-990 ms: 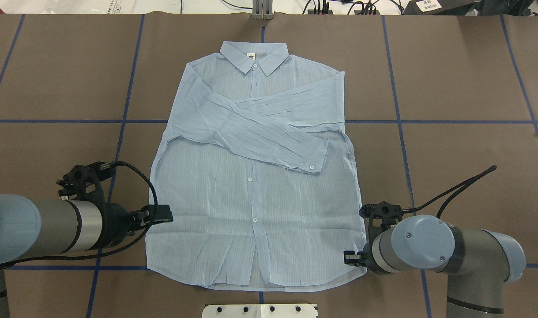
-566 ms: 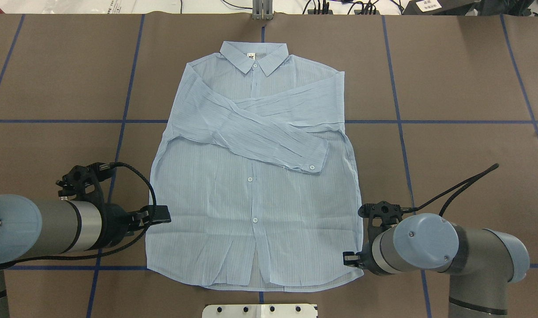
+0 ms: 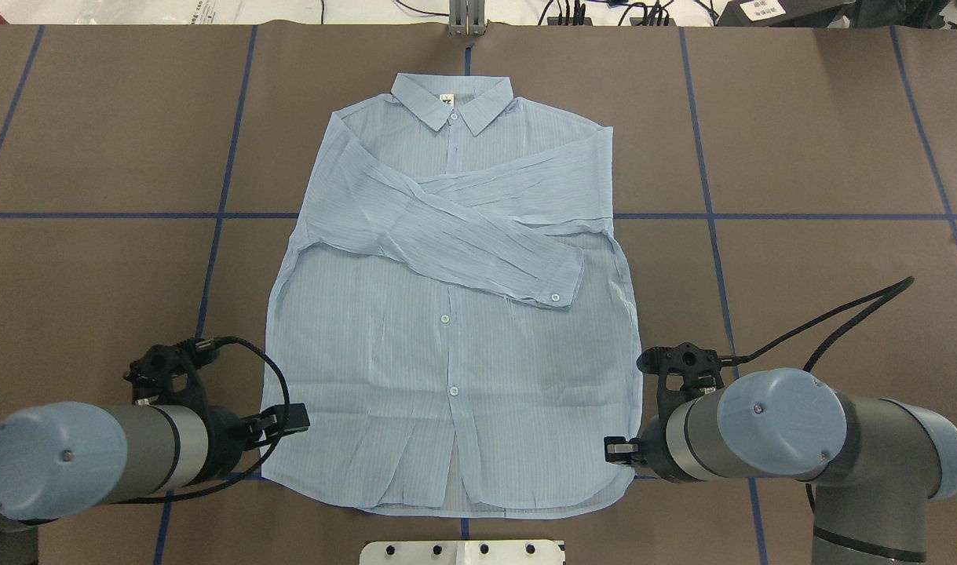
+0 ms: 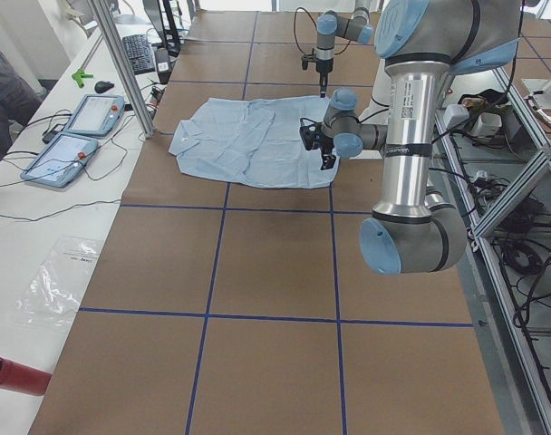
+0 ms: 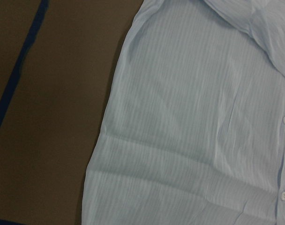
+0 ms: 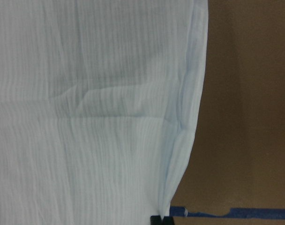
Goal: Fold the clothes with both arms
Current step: 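Lower both grippers and grasp the hem corners nearest the robot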
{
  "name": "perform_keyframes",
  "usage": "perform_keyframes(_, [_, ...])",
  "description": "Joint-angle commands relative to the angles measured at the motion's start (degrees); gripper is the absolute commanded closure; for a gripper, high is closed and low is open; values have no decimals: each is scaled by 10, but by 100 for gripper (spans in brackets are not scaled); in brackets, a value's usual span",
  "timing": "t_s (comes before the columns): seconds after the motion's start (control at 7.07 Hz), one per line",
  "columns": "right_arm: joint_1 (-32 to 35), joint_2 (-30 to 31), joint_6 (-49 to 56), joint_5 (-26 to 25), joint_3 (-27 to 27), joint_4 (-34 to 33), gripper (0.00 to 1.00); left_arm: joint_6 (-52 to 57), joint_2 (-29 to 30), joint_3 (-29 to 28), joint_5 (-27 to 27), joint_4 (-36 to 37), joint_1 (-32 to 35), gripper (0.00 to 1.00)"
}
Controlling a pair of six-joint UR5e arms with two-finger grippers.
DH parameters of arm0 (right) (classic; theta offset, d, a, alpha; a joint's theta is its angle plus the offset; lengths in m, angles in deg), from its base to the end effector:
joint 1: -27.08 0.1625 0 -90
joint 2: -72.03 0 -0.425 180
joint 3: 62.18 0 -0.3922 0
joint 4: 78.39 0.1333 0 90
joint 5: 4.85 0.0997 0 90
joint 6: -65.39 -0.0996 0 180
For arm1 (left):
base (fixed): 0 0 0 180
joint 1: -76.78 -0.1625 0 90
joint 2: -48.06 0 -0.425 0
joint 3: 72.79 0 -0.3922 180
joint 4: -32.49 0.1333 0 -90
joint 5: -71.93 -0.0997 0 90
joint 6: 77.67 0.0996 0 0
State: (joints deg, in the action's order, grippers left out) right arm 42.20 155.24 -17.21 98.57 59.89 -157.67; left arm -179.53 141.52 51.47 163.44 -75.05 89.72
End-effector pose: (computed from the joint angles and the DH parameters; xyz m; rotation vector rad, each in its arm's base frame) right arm -0.4482 -0.2352 0.3254 -0.0470 -0.8871 0.0244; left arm 0.4332 -0.2336 0.3216 -0.0153 0.9712 -0.3858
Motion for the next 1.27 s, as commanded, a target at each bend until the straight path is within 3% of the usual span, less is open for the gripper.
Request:
perform_keyframes(0.0, [10, -4, 0, 0, 1, 1, 100, -6, 28, -72, -17, 1, -19, 6])
perform_keyframes(0.42, [12, -8, 0, 0, 5, 1, 100, 13, 13, -71, -17, 2, -12, 11])
perform_keyframes(0.85, [15, -8, 0, 2, 5, 1, 100, 24, 5, -70, -16, 3, -14, 35])
perform_keyframes(1.13, [20, -8, 1, 6, 5, 1, 100, 24, 5, -68, -15, 3, -19, 40])
